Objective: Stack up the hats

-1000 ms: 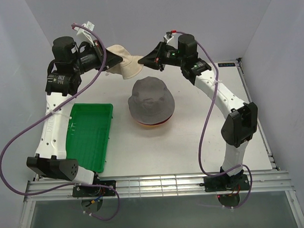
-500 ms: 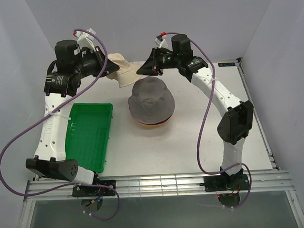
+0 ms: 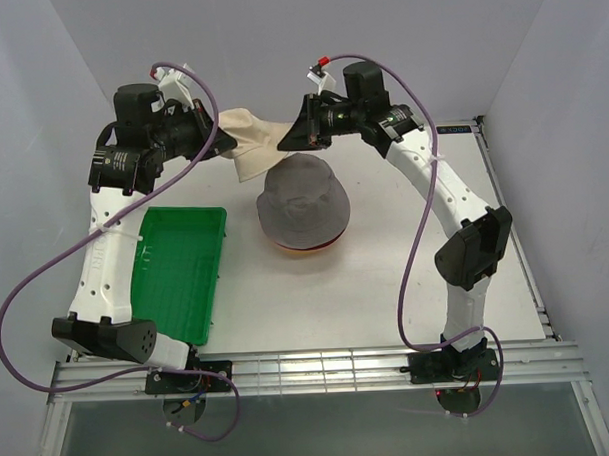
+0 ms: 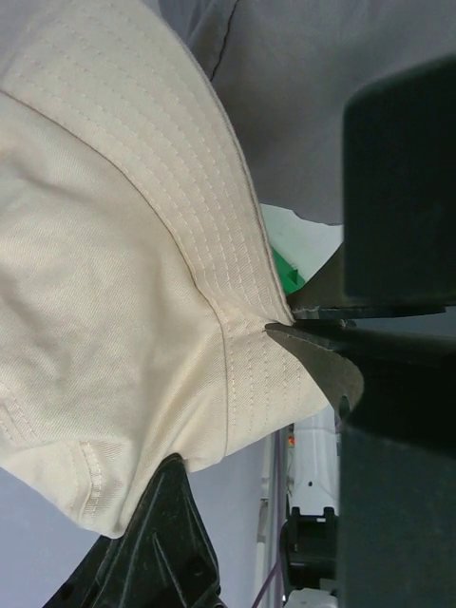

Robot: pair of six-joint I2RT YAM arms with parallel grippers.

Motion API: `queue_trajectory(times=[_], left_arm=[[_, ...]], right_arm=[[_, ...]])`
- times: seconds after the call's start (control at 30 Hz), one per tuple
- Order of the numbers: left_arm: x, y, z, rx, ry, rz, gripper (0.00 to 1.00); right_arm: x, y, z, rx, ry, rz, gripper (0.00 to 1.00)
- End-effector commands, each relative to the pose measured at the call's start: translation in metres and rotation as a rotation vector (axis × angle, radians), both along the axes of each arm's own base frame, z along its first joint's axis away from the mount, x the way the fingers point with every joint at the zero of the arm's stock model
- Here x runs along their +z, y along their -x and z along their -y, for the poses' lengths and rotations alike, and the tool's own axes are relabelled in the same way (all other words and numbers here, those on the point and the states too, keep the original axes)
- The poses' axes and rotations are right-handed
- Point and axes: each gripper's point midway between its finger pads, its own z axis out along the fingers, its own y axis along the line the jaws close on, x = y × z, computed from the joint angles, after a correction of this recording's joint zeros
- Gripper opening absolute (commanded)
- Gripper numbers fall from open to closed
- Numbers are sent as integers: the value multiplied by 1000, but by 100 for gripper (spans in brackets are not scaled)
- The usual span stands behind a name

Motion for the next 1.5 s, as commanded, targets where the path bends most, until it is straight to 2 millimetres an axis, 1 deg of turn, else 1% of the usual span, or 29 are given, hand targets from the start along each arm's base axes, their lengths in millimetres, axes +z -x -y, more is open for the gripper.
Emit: queue_trajectory(times=[0.0, 0.03, 0.07, 0.17, 0.27, 0.3, 0.33, 0.4, 0.47, 0.57, 0.6, 0.63, 0.67, 0.73, 0.77, 0.8, 0.83, 0.87, 0.97, 1.07, 1.1, 1.13, 1.2, 1.23, 1.27, 1.33, 1.37, 1.43, 1.47], left_arm=[[28, 4, -17, 56, -40, 106, 9], [26, 3, -15, 43, -35, 99, 11], [25, 2, -14, 37, -29, 97, 18], [20, -1, -10, 25, -8, 88, 28], [16, -7, -7, 16, -2, 82, 31], [15, -9, -6, 12, -9, 83, 34], [15, -10, -6, 11, -13, 87, 35], [11, -16, -8, 18, -26, 81, 35], [4, -21, -7, 18, -31, 64, 35], [-3, -19, -6, 13, -22, 39, 36], [2, -15, -5, 6, -10, 59, 38], [3, -13, -4, 14, 10, 52, 51], [-3, -11, -5, 28, 17, 36, 57], [-1, -9, -21, 132, 7, 45, 68], [-1, -8, -26, 176, 19, 40, 78], [-4, -8, -32, 216, 16, 31, 81], [0, -6, -43, 276, 13, 41, 83], [2, -5, -47, 309, 38, 32, 87], [6, -2, -63, 388, 89, 17, 91], [7, -2, -71, 446, 156, -5, 93], [8, -4, -72, 465, 197, -17, 95], [0, -6, -69, 453, 224, -47, 95], [-1, -11, -70, 447, 287, -59, 95], [-10, -13, -66, 448, 338, -100, 95], [-5, -16, -62, 415, 385, -93, 95], [-7, -18, -53, 396, 475, -135, 95], [-11, -23, -61, 406, 515, -138, 95], [-13, -27, -58, 409, 599, -176, 95], [-18, -30, -57, 406, 627, -184, 95]], right_arm=[[-7, -6, 14, -21, 76, 78, 8], [-9, -8, 16, -37, 89, 87, 8], [-8, -9, 17, -43, 94, 97, 8], [-4, -15, 18, -68, 97, 126, 8], [4, -21, 16, -87, 80, 151, 8], [5, -23, 15, -92, 76, 157, 8], [9, -25, 14, -95, 64, 172, 8], [10, -25, 11, -90, 47, 163, 8], [16, -28, 7, -90, 13, 168, 8], [27, -36, 2, -111, -29, 180, 8], [29, -40, 2, -127, -37, 186, 8], [32, -42, 1, -134, -46, 195, 8], [35, -46, 0, -142, -59, 210, 8], [37, -50, -1, -159, -70, 214, 8], [38, -51, -1, -160, -75, 214, 8], [39, -52, -2, -162, -79, 219, 8], [38, -53, -1, -167, -78, 216, 8], [37, -53, -2, -167, -78, 213, 8], [39, -54, 0, -172, -79, 219, 8], [44, -51, 4, -160, -89, 228, 8], [42, -49, 4, -151, -87, 222, 8], [41, -49, 5, -151, -84, 225, 8], [47, -42, 9, -146, -90, 242, 8], [40, -42, 9, -141, -86, 235, 8], [43, -38, 11, -135, -88, 246, 8], [38, -35, 13, -127, -79, 241, 8], [40, -32, 14, -125, -81, 248, 8], [36, -30, 17, -125, -71, 250, 8], [38, -28, 19, -125, -72, 256, 8]])
